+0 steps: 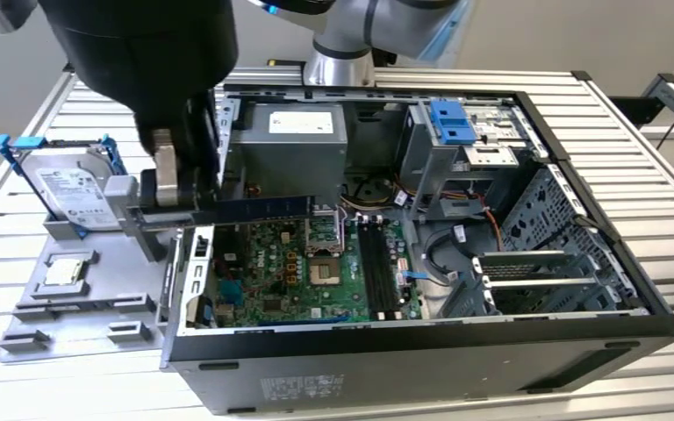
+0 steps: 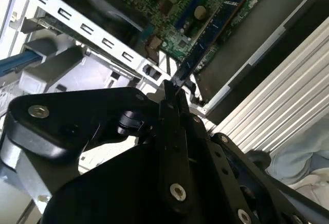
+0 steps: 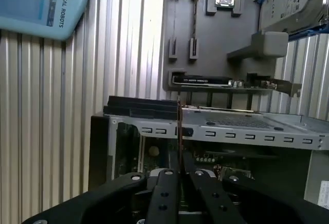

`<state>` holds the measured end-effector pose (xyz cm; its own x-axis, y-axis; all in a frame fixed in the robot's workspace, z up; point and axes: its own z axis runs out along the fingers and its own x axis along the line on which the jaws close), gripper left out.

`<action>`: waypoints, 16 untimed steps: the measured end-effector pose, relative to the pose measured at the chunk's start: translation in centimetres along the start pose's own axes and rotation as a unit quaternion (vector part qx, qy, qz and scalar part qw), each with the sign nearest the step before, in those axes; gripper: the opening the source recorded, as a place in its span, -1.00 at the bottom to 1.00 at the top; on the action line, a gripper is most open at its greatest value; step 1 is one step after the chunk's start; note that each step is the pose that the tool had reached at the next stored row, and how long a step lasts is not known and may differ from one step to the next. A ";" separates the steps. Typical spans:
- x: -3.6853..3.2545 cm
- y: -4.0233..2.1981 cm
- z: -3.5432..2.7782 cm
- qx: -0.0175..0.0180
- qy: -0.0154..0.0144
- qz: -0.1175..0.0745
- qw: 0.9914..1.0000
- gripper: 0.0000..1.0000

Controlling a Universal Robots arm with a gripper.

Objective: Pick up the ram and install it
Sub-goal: 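Pick up the ram and move it above insertion slot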

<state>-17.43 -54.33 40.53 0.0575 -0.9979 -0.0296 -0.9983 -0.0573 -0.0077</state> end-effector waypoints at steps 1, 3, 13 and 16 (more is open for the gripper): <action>0.03 -0.45 0.01 0.000 0.000 0.000 1.000 -1.00; 0.08 -1.37 0.01 0.000 0.000 0.000 1.000 -1.00; 0.33 -5.74 0.07 0.000 0.000 0.000 1.000 -1.00; 0.41 -7.04 0.08 0.000 0.000 0.000 1.000 -1.00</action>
<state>-10.37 -54.33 40.49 0.0580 -0.9979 -0.0296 -0.9983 -0.0578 -0.0077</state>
